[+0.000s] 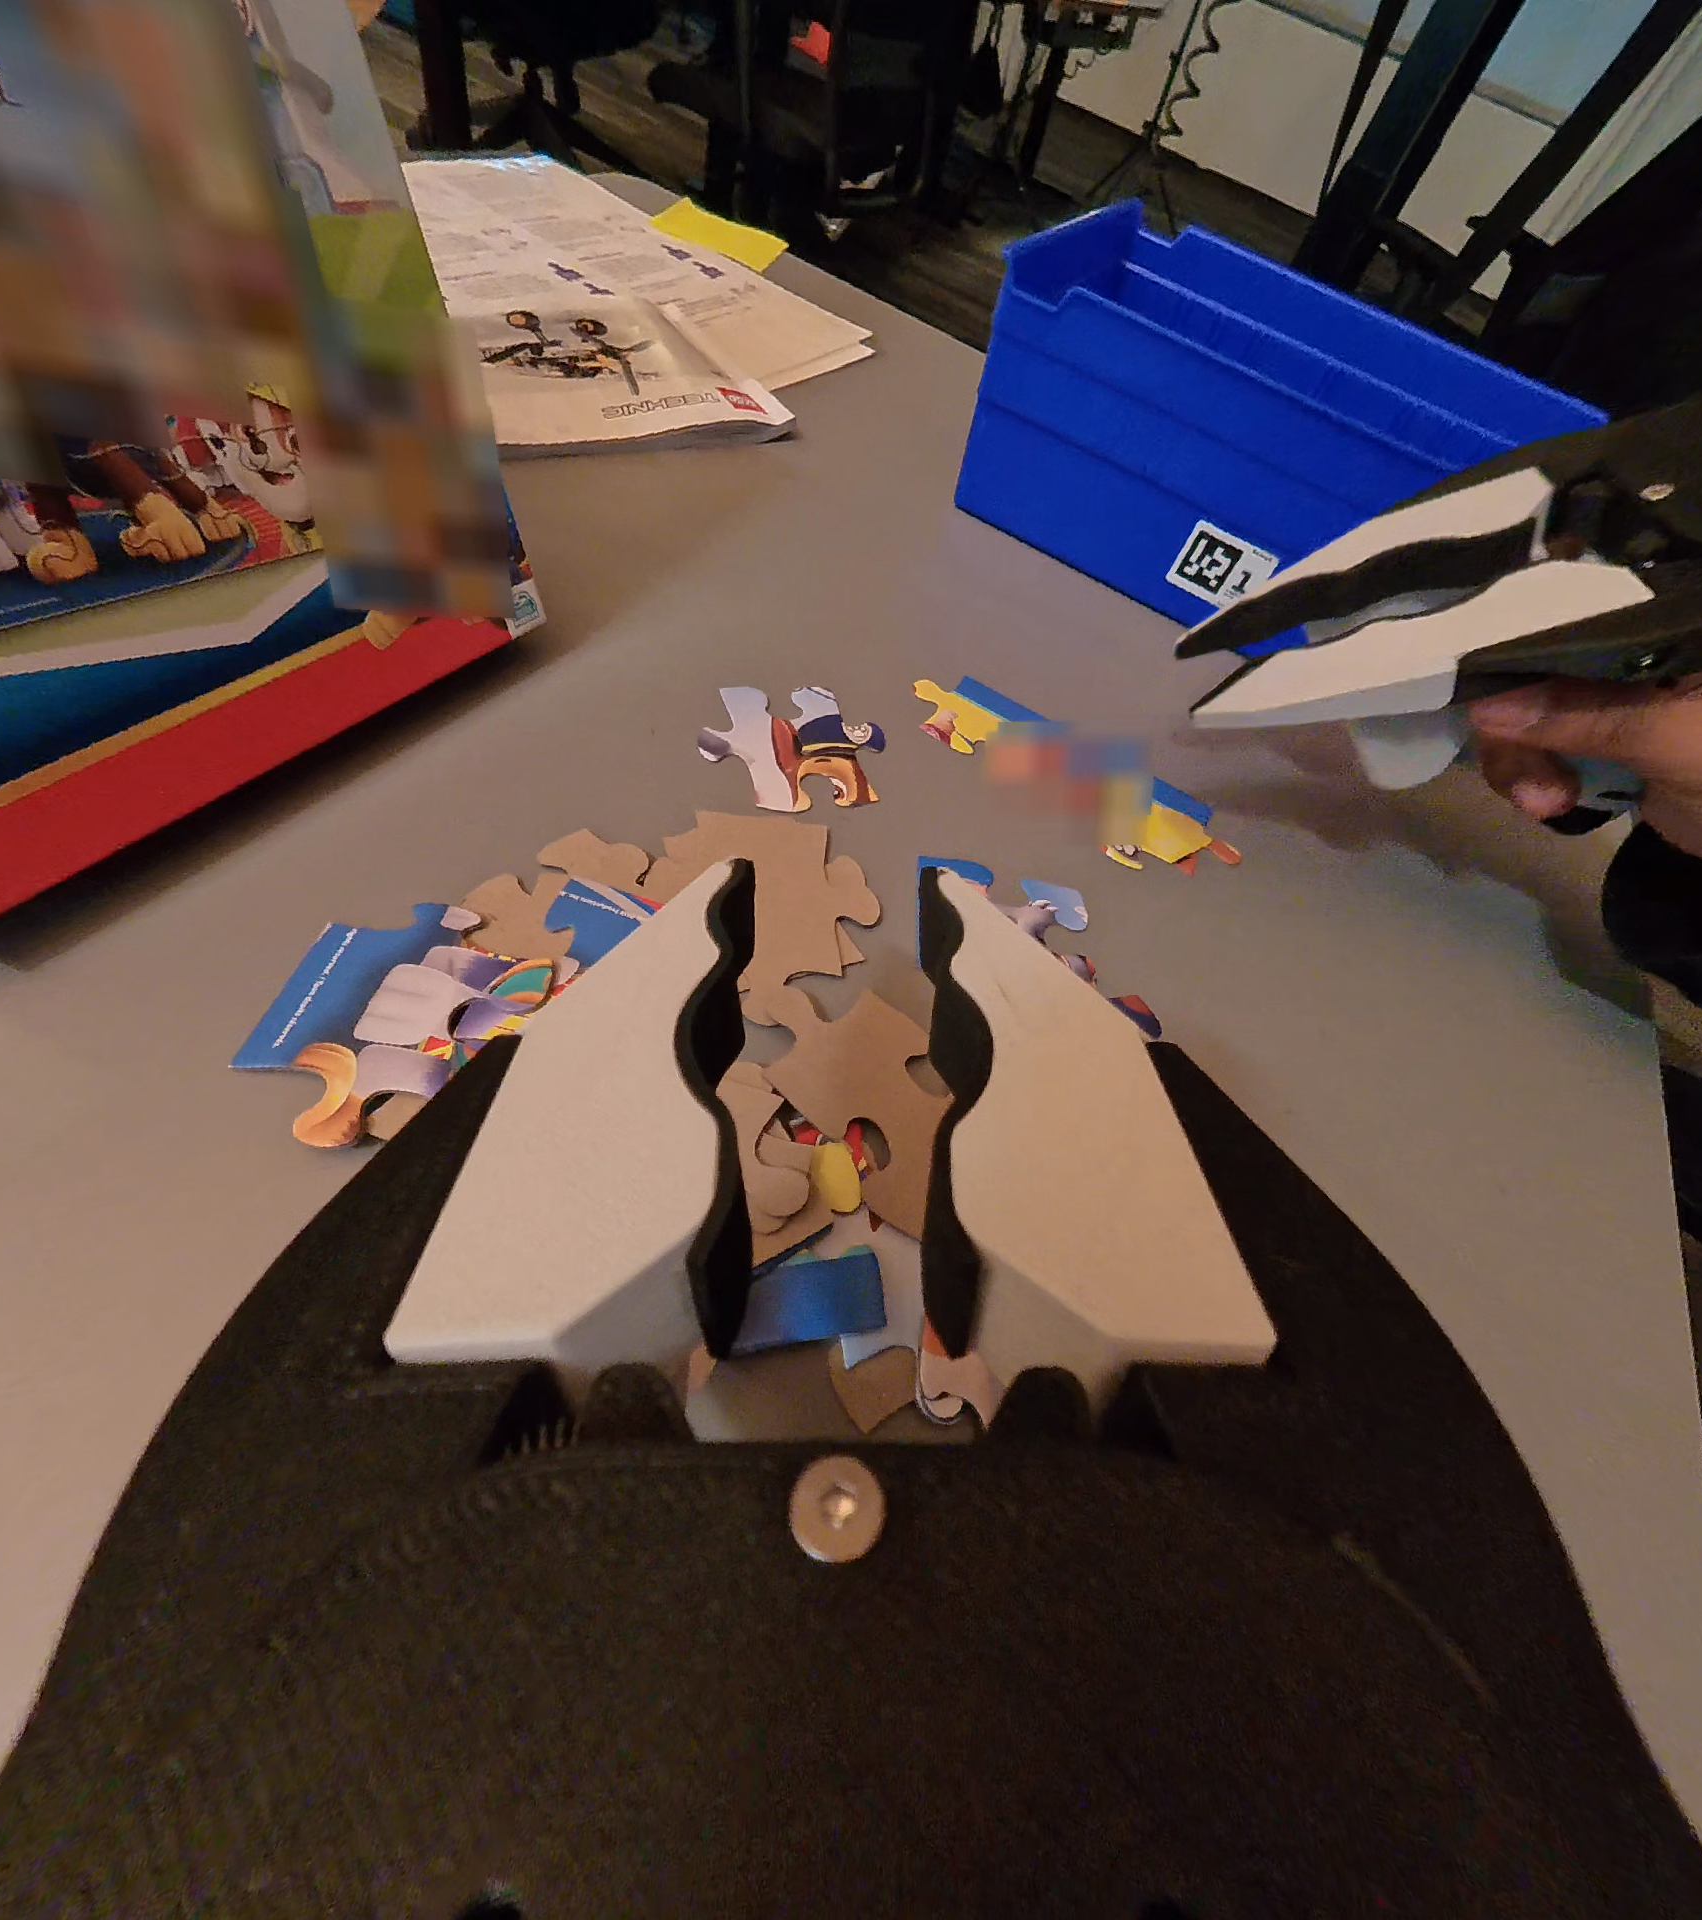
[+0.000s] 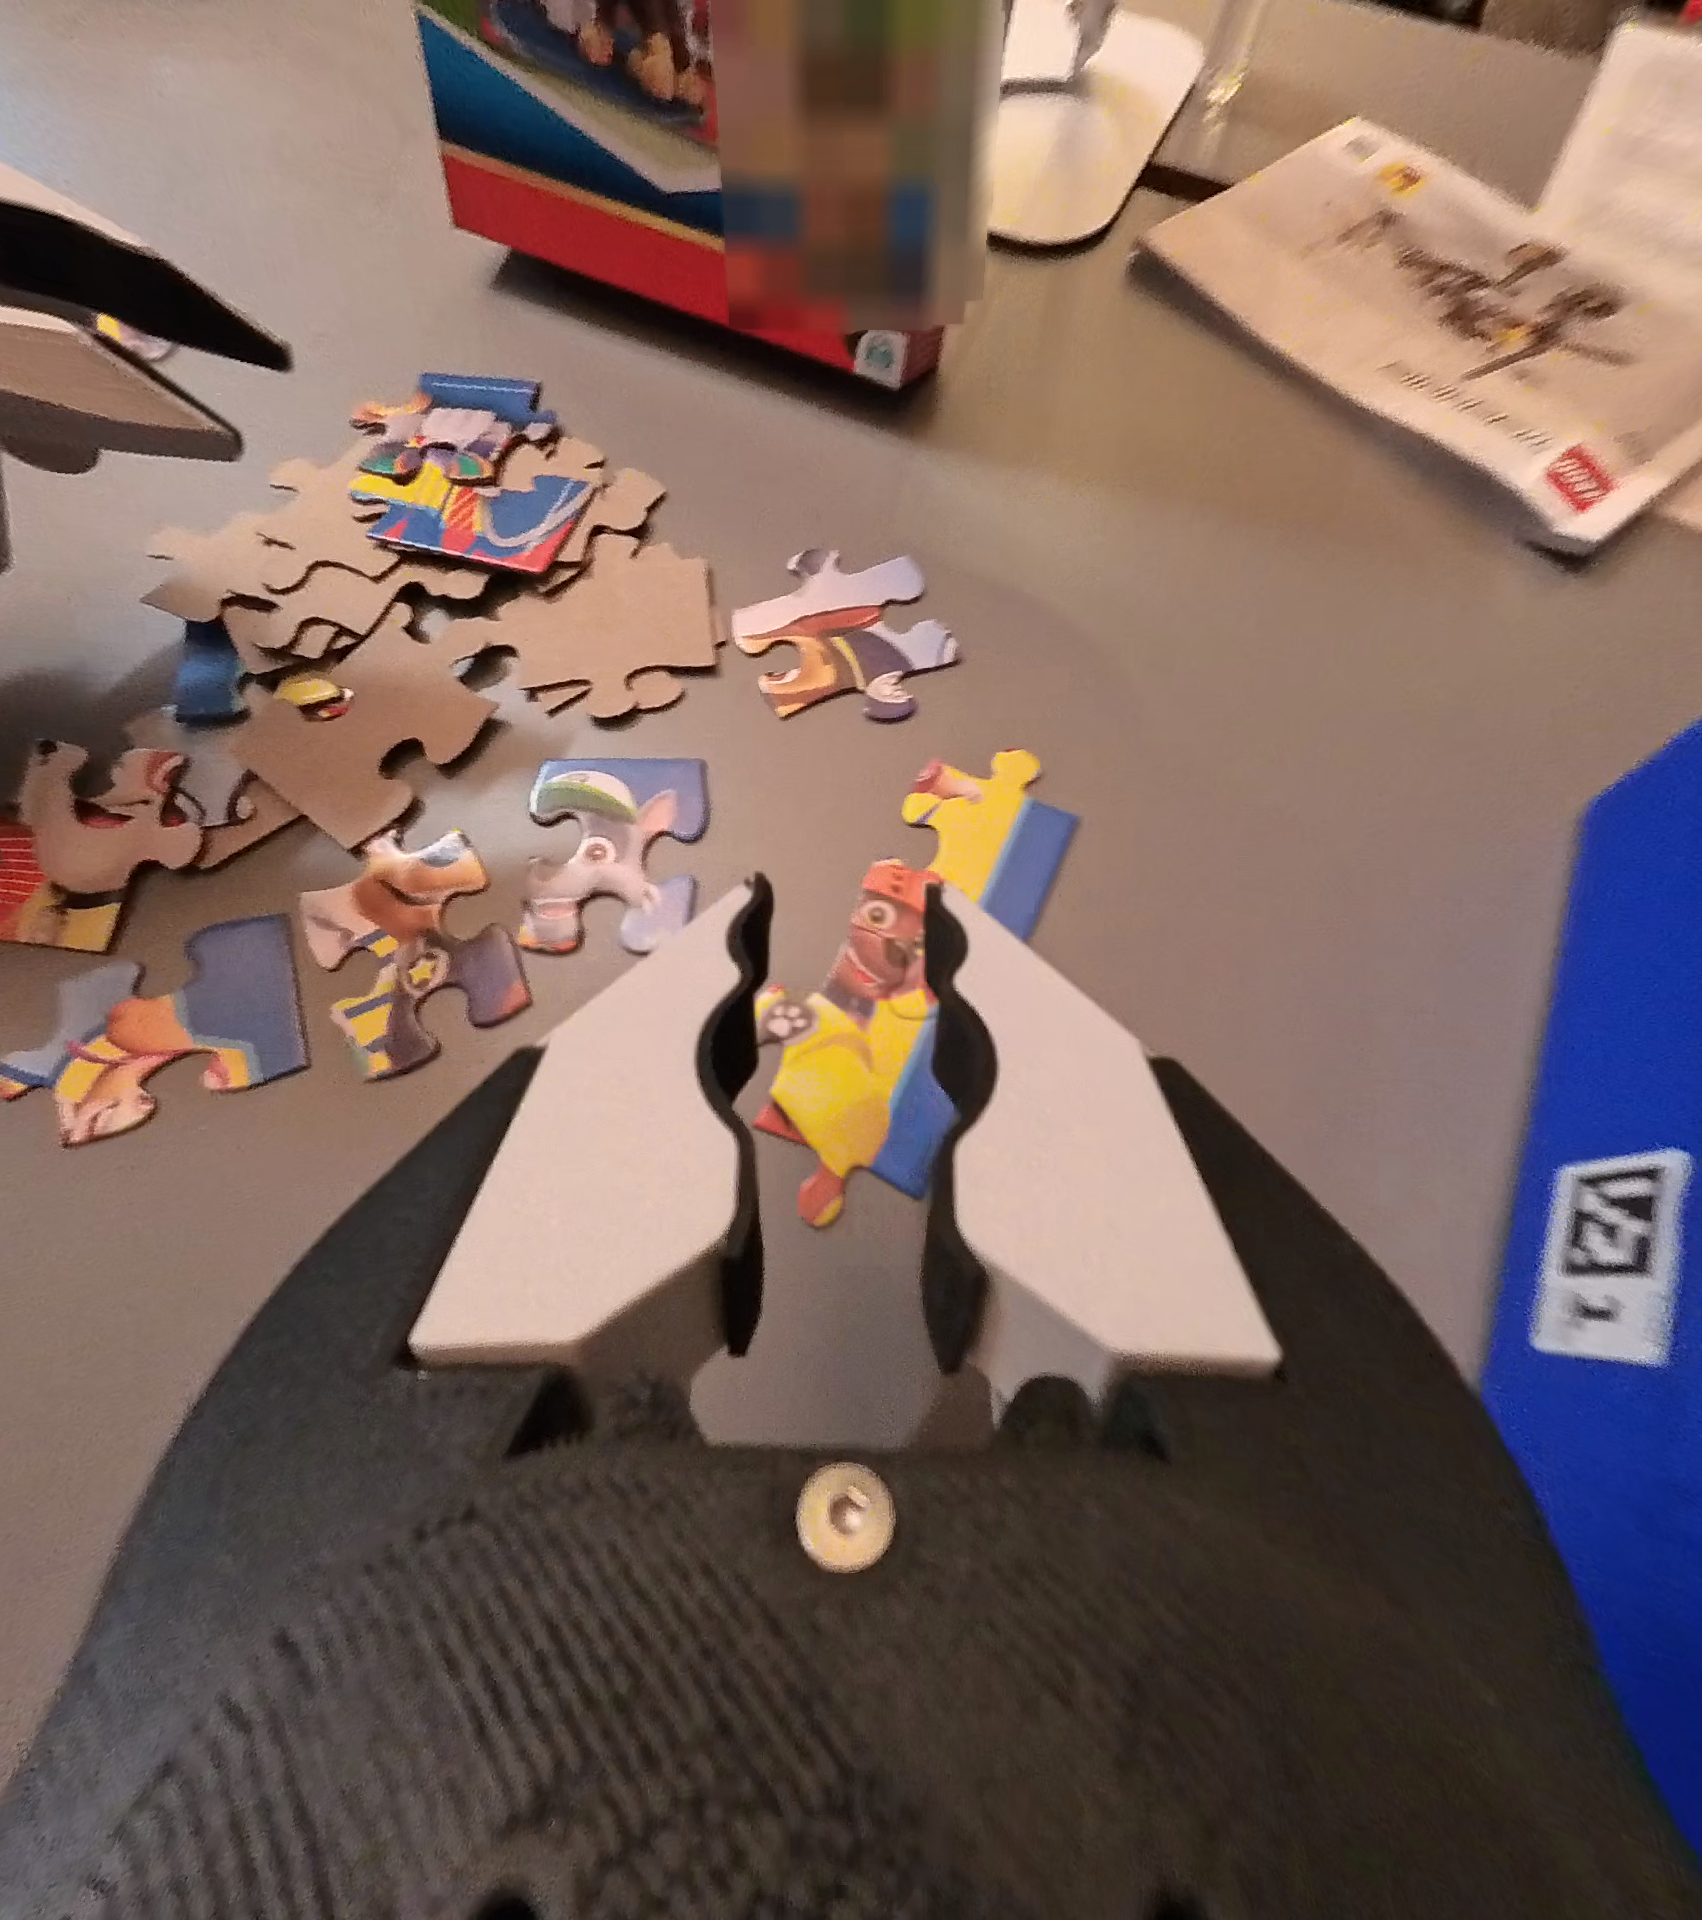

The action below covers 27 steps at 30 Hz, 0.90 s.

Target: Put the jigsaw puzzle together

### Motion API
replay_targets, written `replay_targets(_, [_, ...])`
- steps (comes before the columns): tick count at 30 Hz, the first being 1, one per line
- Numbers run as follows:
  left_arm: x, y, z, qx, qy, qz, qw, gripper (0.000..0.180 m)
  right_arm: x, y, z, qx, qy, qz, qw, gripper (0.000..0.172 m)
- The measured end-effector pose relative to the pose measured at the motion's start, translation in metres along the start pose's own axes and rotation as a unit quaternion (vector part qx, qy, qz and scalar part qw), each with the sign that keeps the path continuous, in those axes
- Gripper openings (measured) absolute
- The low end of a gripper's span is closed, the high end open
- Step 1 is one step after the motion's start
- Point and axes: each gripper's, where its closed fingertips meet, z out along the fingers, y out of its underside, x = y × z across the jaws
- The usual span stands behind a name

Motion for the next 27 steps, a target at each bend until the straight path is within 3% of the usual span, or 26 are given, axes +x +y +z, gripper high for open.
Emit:
replay_targets(7, [-0.001,0.000,0.000,0.001,-0.004,-0.001,1.000,0.029,0.009,0.009,-0.011,-0.002,0.018,-0.001,1.000,0.029])
replay_targets(19, [-0.003,0.000,0.000,0.002,-0.007,-0.001,1.000,0.028,0.001,0.045,0.021,-0.053,0.008,-0.001,0.999,0.032])
replay_targets(27, [-0.007,-0.004,-0.004,0.011,-0.015,-0.005,1.000,0.028,0.005,0.051,0.025,-0.061,0.006,0.011,0.998,0.032])
